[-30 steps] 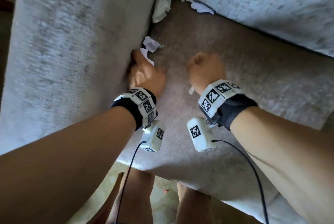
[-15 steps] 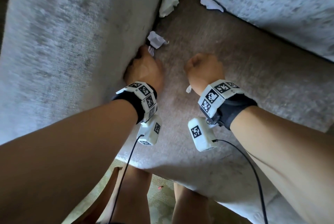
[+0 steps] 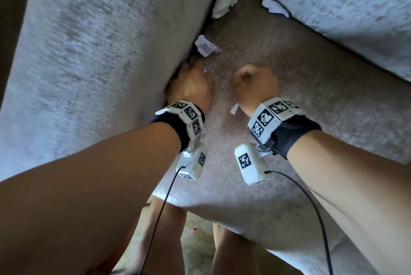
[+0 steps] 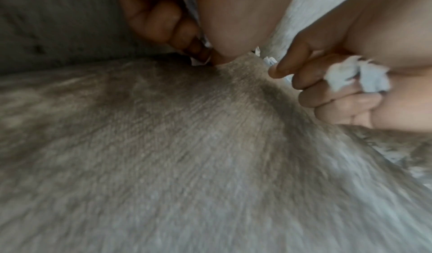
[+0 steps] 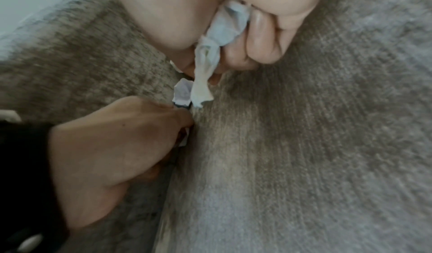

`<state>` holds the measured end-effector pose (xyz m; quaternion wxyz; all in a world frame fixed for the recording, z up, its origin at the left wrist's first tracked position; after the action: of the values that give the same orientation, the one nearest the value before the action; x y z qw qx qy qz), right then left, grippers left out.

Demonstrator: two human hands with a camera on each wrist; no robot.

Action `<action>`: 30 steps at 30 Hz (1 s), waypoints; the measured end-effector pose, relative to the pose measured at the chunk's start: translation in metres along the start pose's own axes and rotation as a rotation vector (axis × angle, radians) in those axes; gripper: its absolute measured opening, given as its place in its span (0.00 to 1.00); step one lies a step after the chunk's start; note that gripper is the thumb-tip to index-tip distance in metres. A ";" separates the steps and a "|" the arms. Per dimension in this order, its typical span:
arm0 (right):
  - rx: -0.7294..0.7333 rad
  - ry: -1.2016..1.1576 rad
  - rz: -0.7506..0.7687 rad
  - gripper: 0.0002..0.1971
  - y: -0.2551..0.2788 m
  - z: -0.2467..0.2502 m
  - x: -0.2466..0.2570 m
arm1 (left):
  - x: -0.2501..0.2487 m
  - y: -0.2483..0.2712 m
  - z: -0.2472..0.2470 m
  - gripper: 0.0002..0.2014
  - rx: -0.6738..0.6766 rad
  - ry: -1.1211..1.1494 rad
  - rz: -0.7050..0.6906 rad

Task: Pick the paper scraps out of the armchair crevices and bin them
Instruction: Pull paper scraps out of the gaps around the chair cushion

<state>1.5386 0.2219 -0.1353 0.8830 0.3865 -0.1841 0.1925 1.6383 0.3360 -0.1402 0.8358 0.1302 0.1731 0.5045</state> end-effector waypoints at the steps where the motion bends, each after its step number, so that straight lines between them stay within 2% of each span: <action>1: 0.000 -0.011 -0.008 0.06 0.001 0.000 0.000 | -0.002 0.006 0.001 0.15 0.016 -0.031 -0.010; 4: -0.024 -0.019 0.001 0.04 0.002 0.003 0.005 | -0.008 0.022 0.000 0.16 0.118 -0.017 -0.072; 6: -0.018 0.015 0.025 0.07 0.002 0.004 0.012 | -0.007 0.025 0.003 0.16 0.150 0.034 -0.096; 9: -0.015 0.075 0.072 0.13 -0.001 0.007 0.028 | -0.002 0.025 0.016 0.16 0.130 0.102 -0.099; 12: -0.079 0.141 0.143 0.19 -0.007 0.006 0.046 | 0.004 0.031 0.030 0.18 0.076 0.213 -0.094; 16: -0.129 0.175 0.186 0.25 -0.017 -0.006 0.065 | 0.012 0.036 0.036 0.14 0.062 0.355 -0.077; 22: -0.035 0.186 0.229 0.26 -0.032 -0.030 0.079 | 0.025 0.040 0.028 0.13 0.053 0.426 -0.104; 25: 0.008 0.234 0.260 0.19 -0.040 -0.041 0.081 | 0.025 0.039 0.027 0.12 0.043 0.480 -0.111; 30: 0.012 0.176 0.142 0.21 -0.048 -0.049 0.072 | 0.026 0.038 0.031 0.11 -0.036 0.478 -0.150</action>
<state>1.6320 0.2430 -0.1609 0.8777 0.3593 -0.1314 0.2888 1.6317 0.3751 -0.1015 0.8084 -0.0209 0.3657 0.4608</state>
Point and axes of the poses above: each hand's wrist, its own y-axis away from the middle knuckle, its own z-axis out of the back of the hand, x = y × z, the point moved 8 cm from there along -y, towards the middle knuckle, and after that the axes turned 2 degrees about -x, right-handed, at the moved point
